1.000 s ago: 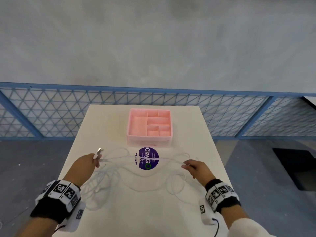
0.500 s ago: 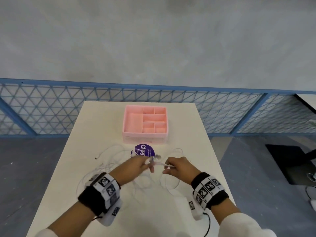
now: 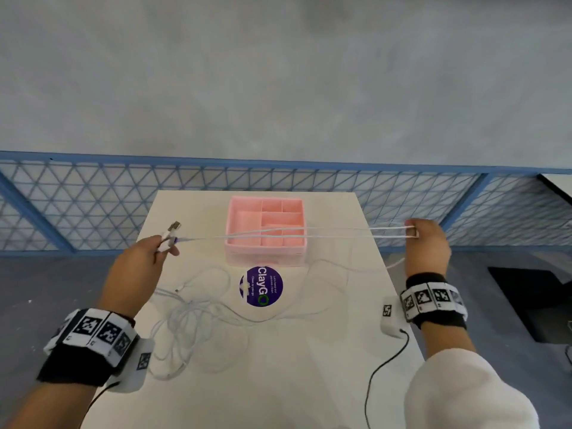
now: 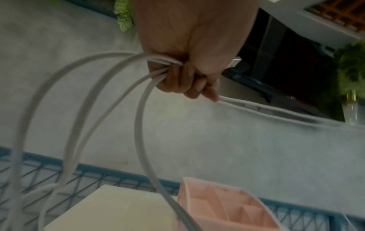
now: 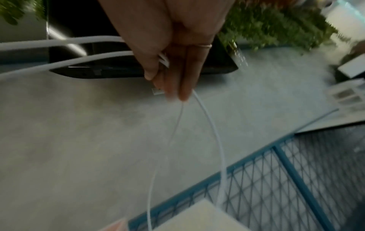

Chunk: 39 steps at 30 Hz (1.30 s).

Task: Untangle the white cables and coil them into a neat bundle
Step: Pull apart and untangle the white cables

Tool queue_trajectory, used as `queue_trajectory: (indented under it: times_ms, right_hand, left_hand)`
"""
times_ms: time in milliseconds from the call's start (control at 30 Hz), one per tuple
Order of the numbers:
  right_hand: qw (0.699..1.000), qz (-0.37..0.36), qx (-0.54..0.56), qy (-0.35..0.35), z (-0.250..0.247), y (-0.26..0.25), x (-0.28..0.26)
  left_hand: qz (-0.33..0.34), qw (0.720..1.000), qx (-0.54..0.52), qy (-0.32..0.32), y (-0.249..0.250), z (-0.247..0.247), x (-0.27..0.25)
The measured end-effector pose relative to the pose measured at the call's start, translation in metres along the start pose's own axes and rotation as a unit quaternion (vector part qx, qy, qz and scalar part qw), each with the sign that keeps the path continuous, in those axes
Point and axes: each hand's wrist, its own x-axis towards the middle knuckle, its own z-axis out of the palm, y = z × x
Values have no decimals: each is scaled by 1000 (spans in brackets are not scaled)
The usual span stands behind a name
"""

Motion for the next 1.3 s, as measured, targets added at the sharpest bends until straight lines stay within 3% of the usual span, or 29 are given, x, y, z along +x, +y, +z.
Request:
queue_trajectory:
  times_ms: [67,133,233,267,333,400,467,500,567,700,933,1000,1033,1133,1200,1267,1300]
  right_hand:
    - [998,-9,40,-41,15,4,-15]
    - [986,9,24,-163,37,14,-38]
    - [921,-32,-113,-370,60,27,-78]
    - [911,-66,-154,-376,63,26,-90]
    - [901,-161,-196,-351,65,16,-108]
    - [871,-223,-210,-385,68,-5,-122]
    - [852,-285,-155,-411,76,-19,-129]
    - [857,-295,-97,-412,76,-28,-132]
    - [864,-241,-8,-443,72,-41,-130]
    - [871,-211,6,-444,64,-43,-121]
    - [840,-197,-216,-458,65,24,-86]
    - [844,-169,-274,-428,62,29,-66]
    - [866,-169,-287,-373,59,27,-54]
    - [948,-195,-232,-97,39,4,-22]
    - [961,-177,-213,27,19,-12,-9]
    - [965,-160,-192,82,1,-17,-3]
    - [973,-146,-161,77,-1,-12,-5]
  left_hand:
    - [-62,996,46,-41,-26,11,0]
    - [-134,978,96,-124,-52,23,-6]
    - [-175,966,95,-166,-67,31,-19]
    - [-158,971,83,-157,-63,34,-21]
    - [-58,989,54,-126,-38,38,-30]
    - [56,985,5,-166,-7,49,-41]
    - [145,956,-38,-251,37,67,-53]
    - [181,938,-30,-293,59,78,-58]
    - [218,908,3,-359,83,102,-65]
    - [149,900,-48,-407,93,110,-62]
    - [96,959,-34,-263,56,45,-12]
    - [80,969,-28,-230,43,27,-3]
    - [77,973,-20,-218,40,20,-2]
    - [92,981,-8,-169,37,14,-5]
    - [101,989,-26,-102,39,8,-3]
    - [97,993,-52,-39,32,0,4]
    - [84,995,-53,-20,25,-5,7]
